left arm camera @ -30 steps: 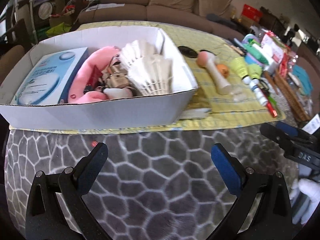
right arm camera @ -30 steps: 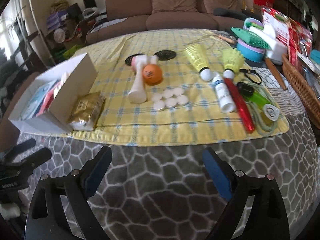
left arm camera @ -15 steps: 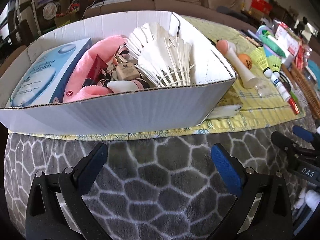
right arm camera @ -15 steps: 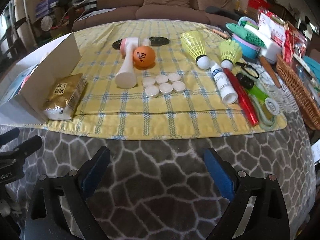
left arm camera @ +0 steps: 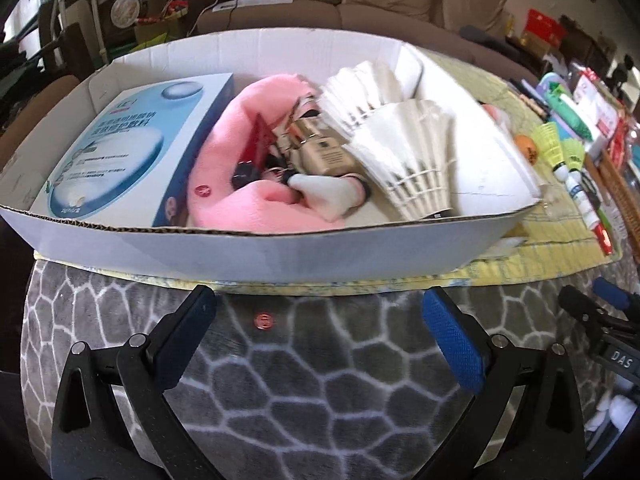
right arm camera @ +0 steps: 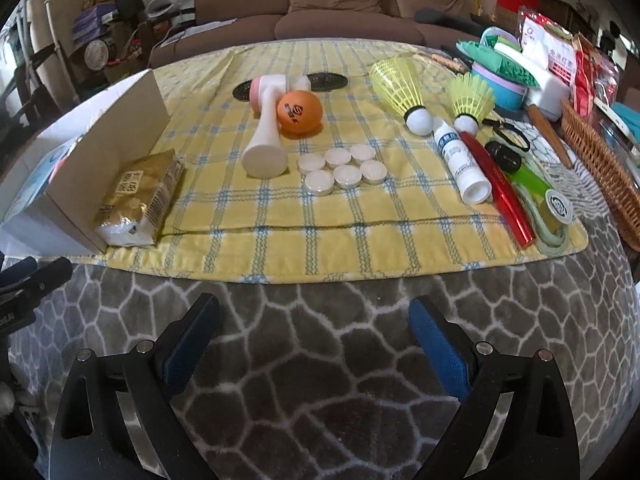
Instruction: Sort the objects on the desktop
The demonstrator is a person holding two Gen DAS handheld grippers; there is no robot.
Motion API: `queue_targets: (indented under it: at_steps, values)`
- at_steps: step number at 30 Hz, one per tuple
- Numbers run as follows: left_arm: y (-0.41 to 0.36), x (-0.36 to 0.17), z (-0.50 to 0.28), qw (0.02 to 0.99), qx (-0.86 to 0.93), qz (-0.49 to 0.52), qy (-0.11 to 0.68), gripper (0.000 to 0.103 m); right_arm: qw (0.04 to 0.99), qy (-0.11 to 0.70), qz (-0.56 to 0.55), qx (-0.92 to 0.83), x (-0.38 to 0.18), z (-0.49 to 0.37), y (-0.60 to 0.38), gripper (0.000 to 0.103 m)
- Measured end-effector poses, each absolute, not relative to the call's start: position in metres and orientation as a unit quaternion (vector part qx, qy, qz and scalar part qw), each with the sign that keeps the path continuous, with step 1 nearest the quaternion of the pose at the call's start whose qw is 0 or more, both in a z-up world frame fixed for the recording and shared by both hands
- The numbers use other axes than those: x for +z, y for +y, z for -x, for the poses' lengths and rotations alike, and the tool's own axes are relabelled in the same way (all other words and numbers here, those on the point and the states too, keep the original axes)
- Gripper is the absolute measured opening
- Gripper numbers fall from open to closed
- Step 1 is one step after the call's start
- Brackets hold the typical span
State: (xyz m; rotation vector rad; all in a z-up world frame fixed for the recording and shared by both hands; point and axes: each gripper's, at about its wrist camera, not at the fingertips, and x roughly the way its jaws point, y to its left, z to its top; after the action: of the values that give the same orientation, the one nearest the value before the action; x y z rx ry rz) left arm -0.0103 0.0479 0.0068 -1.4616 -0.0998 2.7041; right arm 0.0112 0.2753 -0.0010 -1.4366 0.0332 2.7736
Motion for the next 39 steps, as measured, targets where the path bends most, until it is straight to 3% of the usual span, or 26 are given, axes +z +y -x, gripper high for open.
queue_targets:
  at_steps: [8, 39]
  values:
    - [0.0483, 0.0022, 0.0102, 0.025, 0.880, 0.475, -0.015, 0.103, 0.012, 0.009, 0.465, 0.885, -0.0078, -0.0075, 0.2780, 0.103]
    - [0.0490, -0.0032, 0.0080, 0.002, 0.884, 0.468, -0.002, 0.103, 0.012, 0.004, 0.453, 0.891, -0.0102, -0.0096, 0.2770, 0.103]
